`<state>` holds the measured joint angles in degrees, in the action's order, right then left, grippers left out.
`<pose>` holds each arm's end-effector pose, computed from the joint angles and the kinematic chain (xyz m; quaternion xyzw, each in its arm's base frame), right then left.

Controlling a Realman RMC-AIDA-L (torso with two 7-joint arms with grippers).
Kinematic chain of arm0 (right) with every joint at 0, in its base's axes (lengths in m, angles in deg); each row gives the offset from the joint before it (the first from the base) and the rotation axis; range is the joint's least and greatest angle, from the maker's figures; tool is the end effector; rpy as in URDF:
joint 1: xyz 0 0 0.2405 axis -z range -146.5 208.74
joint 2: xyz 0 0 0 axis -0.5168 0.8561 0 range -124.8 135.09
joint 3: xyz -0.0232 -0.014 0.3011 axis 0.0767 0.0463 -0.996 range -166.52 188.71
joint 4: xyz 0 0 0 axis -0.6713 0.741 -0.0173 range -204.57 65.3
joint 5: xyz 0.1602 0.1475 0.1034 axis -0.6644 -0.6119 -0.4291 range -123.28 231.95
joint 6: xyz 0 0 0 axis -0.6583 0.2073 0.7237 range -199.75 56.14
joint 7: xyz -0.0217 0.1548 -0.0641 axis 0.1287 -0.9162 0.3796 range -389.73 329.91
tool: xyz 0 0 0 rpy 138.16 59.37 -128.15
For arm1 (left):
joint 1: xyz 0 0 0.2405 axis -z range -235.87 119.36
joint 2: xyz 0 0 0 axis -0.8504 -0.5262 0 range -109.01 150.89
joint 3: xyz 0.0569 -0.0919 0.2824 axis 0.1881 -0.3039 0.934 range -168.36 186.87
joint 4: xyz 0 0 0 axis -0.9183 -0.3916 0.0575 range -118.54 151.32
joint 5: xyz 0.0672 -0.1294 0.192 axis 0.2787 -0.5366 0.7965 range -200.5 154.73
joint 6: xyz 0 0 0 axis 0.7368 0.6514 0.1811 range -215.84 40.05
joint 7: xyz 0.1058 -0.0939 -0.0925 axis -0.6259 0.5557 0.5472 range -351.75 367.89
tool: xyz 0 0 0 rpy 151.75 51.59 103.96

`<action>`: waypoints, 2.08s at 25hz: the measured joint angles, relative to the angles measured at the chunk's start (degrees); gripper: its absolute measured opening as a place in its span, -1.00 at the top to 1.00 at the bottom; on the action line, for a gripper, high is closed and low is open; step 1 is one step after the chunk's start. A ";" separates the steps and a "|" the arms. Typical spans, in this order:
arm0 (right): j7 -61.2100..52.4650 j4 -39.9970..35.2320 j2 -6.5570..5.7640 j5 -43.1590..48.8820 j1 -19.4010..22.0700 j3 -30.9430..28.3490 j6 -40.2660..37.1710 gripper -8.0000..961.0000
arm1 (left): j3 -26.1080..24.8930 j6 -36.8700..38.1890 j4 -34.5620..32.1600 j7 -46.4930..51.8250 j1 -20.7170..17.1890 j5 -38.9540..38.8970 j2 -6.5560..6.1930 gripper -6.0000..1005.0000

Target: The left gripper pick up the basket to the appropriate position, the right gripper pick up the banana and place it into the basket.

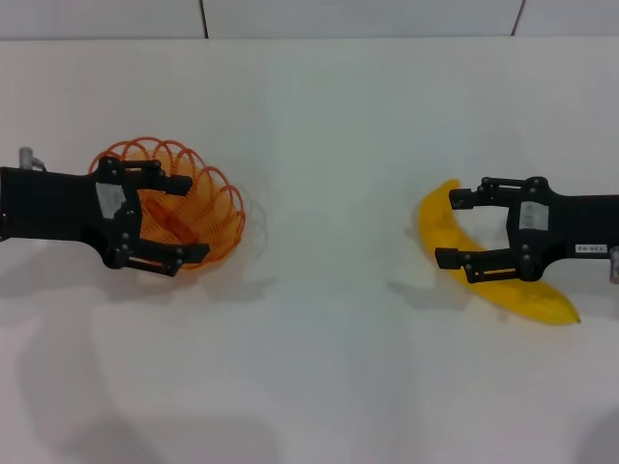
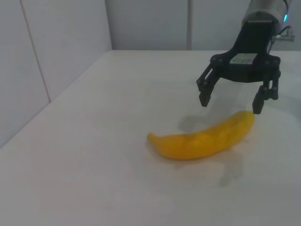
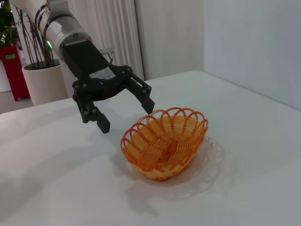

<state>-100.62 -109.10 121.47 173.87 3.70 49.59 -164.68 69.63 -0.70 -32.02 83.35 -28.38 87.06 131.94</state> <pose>0.3383 0.3636 -0.0199 -0.9617 0.1505 0.1857 0.1338 -0.2903 0.4059 -0.0029 -0.9874 -0.0354 -0.1050 0.1131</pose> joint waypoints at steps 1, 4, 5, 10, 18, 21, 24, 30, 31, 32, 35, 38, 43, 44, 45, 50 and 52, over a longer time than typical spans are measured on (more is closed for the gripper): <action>0.13 0.00 0.03 0.00 0.00 0.00 0.07 -0.79 | 0.00 0.00 0.02 -0.12 0.04 0.04 0.05 -0.78; 0.33 0.13 0.09 0.00 0.00 0.00 0.55 -0.79 | 0.00 0.00 0.06 -0.31 0.08 -0.11 0.11 -0.77; 0.36 0.21 0.07 0.00 -0.01 0.00 0.61 -0.79 | 0.00 -0.01 0.04 -0.31 0.07 -0.15 0.15 -0.77; 0.44 0.34 0.07 0.00 -0.08 0.00 0.69 -0.79 | -0.02 -0.01 -0.12 -0.31 0.02 -0.19 0.26 -0.77; 0.54 0.54 0.13 -0.01 -0.09 0.00 1.05 -0.79 | -5.93 0.00 -3.21 4.78 0.17 -0.19 0.87 -0.76; 0.55 0.55 0.14 -0.01 -0.13 0.00 1.18 -0.79 | -10.14 -0.39 -8.30 15.05 0.69 0.96 0.41 -0.75; 0.56 0.56 0.13 -0.02 -0.17 0.00 1.20 -0.79 | -11.87 -1.93 -12.35 25.66 1.80 2.85 -1.22 -0.75; 0.58 0.58 0.18 0.00 -0.64 0.15 1.31 -0.79 | -10.80 -2.35 -12.27 41.71 8.25 12.71 -5.63 -0.74; 0.58 0.60 0.19 0.00 -0.73 0.38 1.30 -0.79 | -10.80 -2.30 -11.26 42.90 9.29 14.89 -5.99 -0.74; 0.58 0.62 0.19 0.00 -0.80 0.58 1.30 -0.79 | -10.85 -2.40 -10.01 43.29 10.22 16.48 -6.17 -0.74; 0.57 0.62 0.24 0.00 -0.85 1.00 1.30 -0.79 | -10.90 -3.23 -5.73 42.48 12.09 20.41 -6.23 -0.74; 0.39 0.62 0.29 -0.05 -0.92 1.25 1.30 -0.79 | -10.73 -4.82 -3.58 41.24 12.46 23.06 -5.45 -0.74; 0.23 0.95 0.31 -0.03 -0.92 1.42 1.30 -0.79 | -10.54 -8.38 -2.86 40.91 12.79 28.55 -3.12 -0.73; 0.29 1.11 0.31 -0.03 -0.92 1.42 1.30 -0.79 | -10.54 -8.93 -2.81 40.79 12.89 29.25 -2.71 -0.73; 0.35 1.22 0.31 -0.03 -0.93 1.42 1.30 -0.79 | -10.55 -9.44 -2.80 40.71 12.96 29.72 -2.36 -0.73; 0.43 1.38 0.31 -0.01 -1.27 1.50 1.30 -0.79 | -10.48 -11.73 -1.33 39.50 13.09 30.86 -0.97 -0.72; 0.42 1.58 0.31 0.00 -1.30 1.50 1.30 -0.79 | -10.47 -13.31 0.17 38.42 13.16 30.92 -0.69 -0.72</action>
<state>-100.19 -107.52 121.78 173.86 2.40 51.10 -163.38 59.16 -14.01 -31.85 121.76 -15.23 117.98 131.26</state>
